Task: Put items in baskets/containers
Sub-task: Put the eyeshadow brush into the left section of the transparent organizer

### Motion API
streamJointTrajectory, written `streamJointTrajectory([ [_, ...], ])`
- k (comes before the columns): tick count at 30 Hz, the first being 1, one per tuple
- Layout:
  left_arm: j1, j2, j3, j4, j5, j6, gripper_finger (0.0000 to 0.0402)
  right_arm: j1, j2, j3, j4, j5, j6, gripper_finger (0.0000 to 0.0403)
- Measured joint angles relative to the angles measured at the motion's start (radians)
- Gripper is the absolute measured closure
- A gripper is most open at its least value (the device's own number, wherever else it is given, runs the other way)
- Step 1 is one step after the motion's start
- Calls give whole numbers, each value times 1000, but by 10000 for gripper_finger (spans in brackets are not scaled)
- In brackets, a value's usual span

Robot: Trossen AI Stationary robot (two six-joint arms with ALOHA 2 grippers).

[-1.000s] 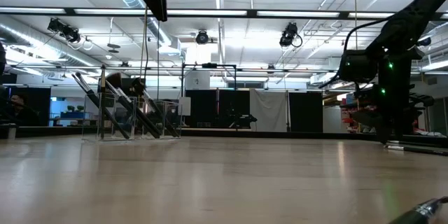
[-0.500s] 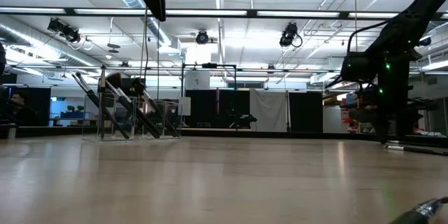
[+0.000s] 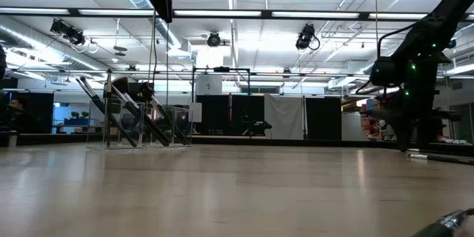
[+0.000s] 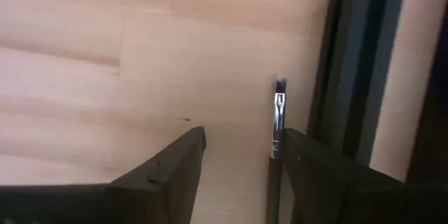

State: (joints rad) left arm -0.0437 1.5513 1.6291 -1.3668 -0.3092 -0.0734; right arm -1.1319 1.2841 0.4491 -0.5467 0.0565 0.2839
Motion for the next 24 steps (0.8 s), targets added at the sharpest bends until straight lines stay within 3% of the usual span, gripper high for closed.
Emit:
streamJointTrajectory([
  [8,0,0,0,2,12,2,234,25,4,14,9,-54,-79,211],
  [18,0,0,0,9,12,5,234,157,4,15,50,-49,-126,236],
  [24,0,0,0,10,12,5,234,205,4,15,54,-7,-149,278],
])
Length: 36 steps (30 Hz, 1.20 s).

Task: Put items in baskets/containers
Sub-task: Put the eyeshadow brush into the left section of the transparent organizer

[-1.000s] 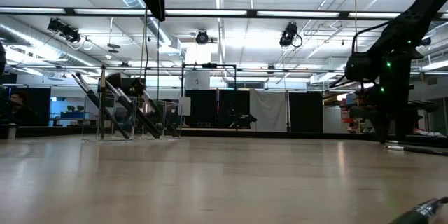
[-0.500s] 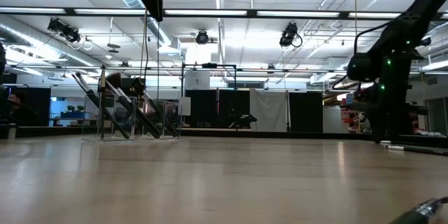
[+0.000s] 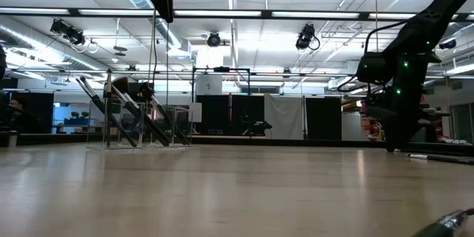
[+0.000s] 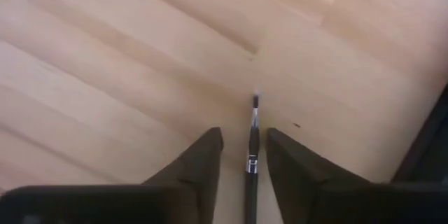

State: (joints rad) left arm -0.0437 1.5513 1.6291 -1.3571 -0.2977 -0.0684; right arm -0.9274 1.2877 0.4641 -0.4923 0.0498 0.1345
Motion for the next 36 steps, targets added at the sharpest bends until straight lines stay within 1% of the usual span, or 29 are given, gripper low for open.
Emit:
streamJointTrajectory([
  [3,0,0,0,1,0,0,234,3,-1,0,0,-2,-1,319],
  [7,-5,0,0,1,-1,1,234,4,-1,1,1,-10,-3,384],
  [8,-6,0,0,0,-5,1,234,4,-2,1,2,-12,-6,391],
  [10,-25,0,0,-10,-23,-12,234,3,-2,1,6,-23,-7,392],
  [12,-56,0,0,-30,-76,-33,234,3,-2,1,17,-36,5,391],
  [14,-101,0,0,-65,-163,-86,234,6,-3,1,23,-36,27,396],
  [17,-181,-5,0,-165,-285,-248,234,22,-3,0,31,-35,33,398],
  [19,-240,-15,-22,-190,-350,-357,234,39,-2,4,43,-40,34,399],
  [22,-334,-60,-136,-145,-374,-504,234,69,1,19,58,-77,64,401],
  [25,-424,-105,-309,-20,-383,-653,234,99,1,23,90,-116,108,401],
  [28,-504,-143,-492,125,-424,-822,234,149,1,21,183,-136,123,402],
  [30,-558,-157,-599,196,-427,-936,234,189,1,21,246,-159,157,402],
  [33,-615,-162,-716,278,-429,-1080,234,254,1,21,342,-179,220,402],
  [36,-663,-164,-796,288,-424,-1201,234,340,0,21,459,-181,283,402],
])
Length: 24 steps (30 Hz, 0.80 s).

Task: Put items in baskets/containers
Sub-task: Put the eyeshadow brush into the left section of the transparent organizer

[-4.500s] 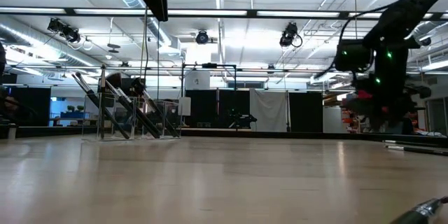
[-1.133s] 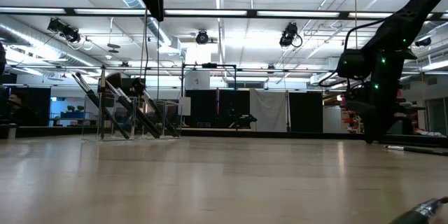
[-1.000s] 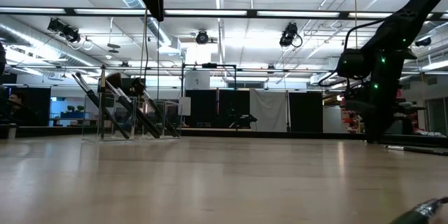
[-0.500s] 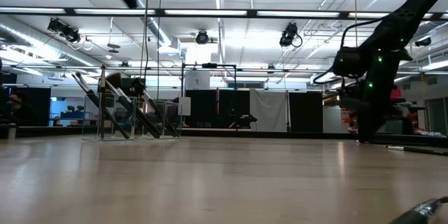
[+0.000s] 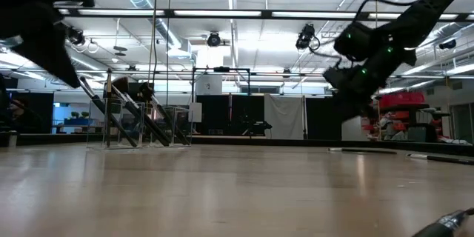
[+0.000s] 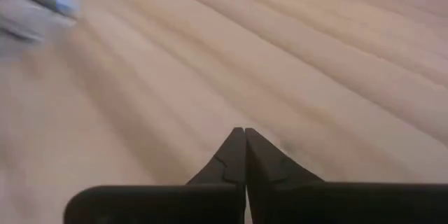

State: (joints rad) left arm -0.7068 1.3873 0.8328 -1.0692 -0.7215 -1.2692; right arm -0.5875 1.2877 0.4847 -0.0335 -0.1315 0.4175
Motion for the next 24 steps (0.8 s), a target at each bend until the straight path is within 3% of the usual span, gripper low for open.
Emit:
streamJointTrajectory([
  [4,-35,-2,-47,11,-1,-69,234,98,3,3,128,83,-18,402],
  [7,-47,-2,-51,21,-8,-81,234,124,4,2,89,199,-59,402],
  [10,-51,-2,-51,46,-14,-81,234,132,4,2,20,210,-48,391],
  [17,-51,-2,-51,108,-79,-80,234,301,5,-27,-10,212,-29,311],
  [21,-50,-2,-51,129,-94,-80,234,428,39,-52,9,378,8,259],
  [24,-47,-2,-51,137,-95,-80,234,500,98,-101,166,436,45,227],
])
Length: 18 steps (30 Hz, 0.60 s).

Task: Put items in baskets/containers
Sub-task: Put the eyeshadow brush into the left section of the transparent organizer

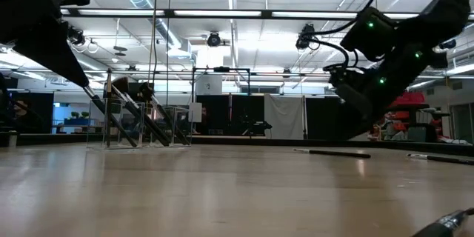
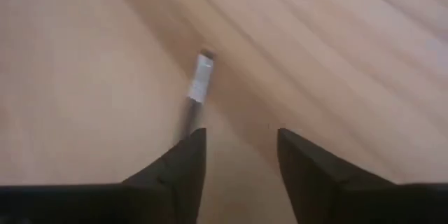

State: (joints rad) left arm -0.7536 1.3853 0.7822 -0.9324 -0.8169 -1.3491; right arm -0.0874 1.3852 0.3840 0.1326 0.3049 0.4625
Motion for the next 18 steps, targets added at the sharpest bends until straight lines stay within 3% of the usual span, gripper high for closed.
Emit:
streamJointTrajectory([
  [5,0,0,0,28,-9,1,234,115,161,-55,393,46,21,201],
  [11,0,0,0,38,-14,2,234,210,349,-50,536,248,29,204],
  [18,0,0,0,46,-26,34,234,255,522,-45,687,382,103,207],
])
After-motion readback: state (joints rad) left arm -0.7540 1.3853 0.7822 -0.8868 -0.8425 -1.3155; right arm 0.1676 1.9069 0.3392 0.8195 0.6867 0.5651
